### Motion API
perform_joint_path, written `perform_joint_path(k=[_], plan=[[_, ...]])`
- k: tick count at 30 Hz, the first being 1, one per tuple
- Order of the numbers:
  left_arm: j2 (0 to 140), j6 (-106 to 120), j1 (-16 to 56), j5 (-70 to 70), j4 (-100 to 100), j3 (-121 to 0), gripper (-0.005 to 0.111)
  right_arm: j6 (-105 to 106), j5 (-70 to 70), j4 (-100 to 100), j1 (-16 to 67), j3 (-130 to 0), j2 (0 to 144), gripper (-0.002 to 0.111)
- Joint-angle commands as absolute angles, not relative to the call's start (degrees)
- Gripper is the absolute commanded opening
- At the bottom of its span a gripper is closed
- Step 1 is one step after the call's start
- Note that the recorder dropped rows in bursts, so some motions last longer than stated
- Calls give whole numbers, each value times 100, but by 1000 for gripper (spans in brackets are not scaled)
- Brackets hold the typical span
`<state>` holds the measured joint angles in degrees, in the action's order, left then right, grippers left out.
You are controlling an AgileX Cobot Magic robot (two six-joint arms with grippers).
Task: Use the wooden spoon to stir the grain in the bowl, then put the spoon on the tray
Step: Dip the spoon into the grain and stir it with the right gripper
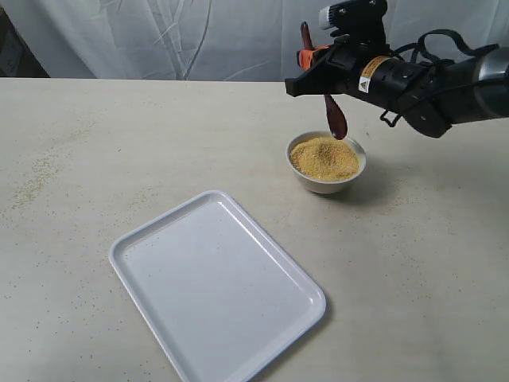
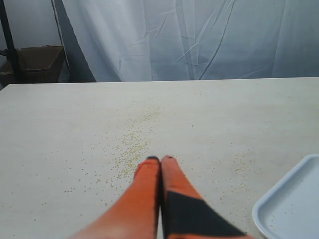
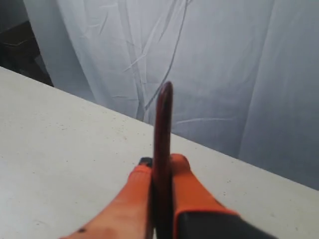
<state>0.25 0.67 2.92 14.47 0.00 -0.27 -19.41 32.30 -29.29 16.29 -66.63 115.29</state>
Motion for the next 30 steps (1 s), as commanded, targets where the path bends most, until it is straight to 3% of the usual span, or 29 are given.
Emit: perform_joint_path(k=[1,17,30], plan=[[0,61,301,1366,0,0,0,-1717,3184,-2793,1532,-6665,11905,5],[0,61,301,1366,0,0,0,-1891,3265,-2734,1834,-6665,11515,5],[0,61,301,1366,0,0,0,-1700,3009,-2520,1999,-6665,12120,5]])
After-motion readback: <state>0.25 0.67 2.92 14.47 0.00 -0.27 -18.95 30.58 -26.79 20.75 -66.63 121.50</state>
